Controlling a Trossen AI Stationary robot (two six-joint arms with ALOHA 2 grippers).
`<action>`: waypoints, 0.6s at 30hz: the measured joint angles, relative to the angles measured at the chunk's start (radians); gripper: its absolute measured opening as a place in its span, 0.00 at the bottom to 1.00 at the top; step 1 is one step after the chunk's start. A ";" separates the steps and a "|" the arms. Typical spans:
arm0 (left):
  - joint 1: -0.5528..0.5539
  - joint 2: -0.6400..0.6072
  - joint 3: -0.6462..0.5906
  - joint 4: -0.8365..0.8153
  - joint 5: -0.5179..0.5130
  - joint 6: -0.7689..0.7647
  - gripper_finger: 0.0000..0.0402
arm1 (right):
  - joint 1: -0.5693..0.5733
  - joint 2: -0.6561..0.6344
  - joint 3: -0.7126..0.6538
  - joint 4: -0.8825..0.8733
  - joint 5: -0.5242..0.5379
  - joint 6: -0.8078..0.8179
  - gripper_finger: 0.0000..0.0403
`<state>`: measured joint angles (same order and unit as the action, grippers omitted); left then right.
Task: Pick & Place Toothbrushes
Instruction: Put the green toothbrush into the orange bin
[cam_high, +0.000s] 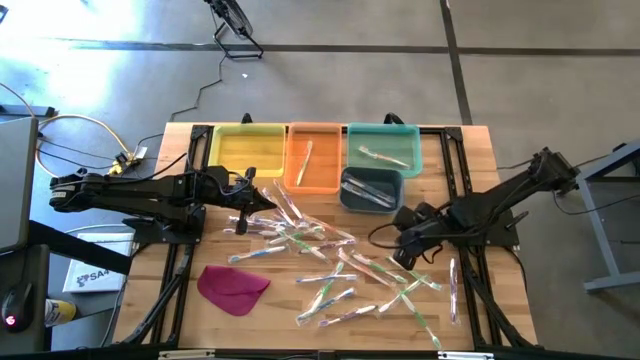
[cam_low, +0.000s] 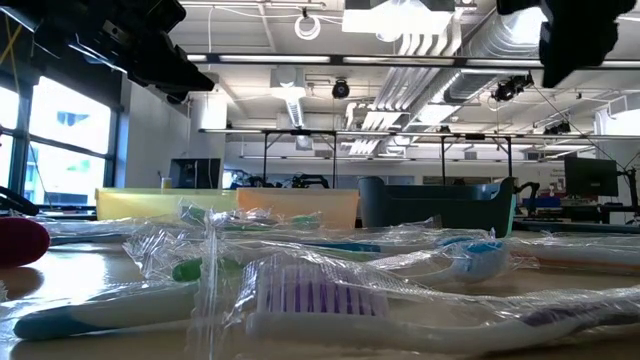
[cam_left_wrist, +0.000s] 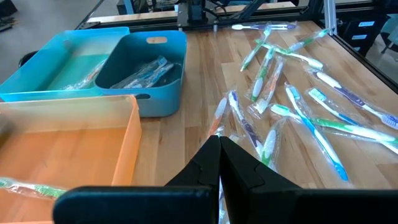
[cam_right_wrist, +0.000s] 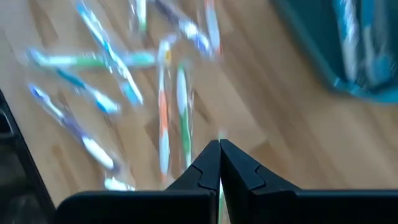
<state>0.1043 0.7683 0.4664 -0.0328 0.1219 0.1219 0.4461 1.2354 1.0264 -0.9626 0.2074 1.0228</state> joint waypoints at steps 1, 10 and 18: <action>0.000 0.000 0.000 0.000 0.000 0.000 0.00 | 0.000 0.012 0.000 -0.009 -0.022 0.010 0.00; 0.000 0.000 0.000 0.000 0.000 0.000 0.00 | 0.042 0.118 0.000 -0.068 -0.218 0.112 0.00; 0.000 0.000 0.000 0.000 0.000 0.002 0.00 | 0.105 0.143 -0.001 -0.070 -0.259 0.217 0.00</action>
<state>0.1043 0.7685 0.4664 -0.0326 0.1219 0.1238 0.5512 1.3779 1.0256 -1.0325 -0.0518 1.2399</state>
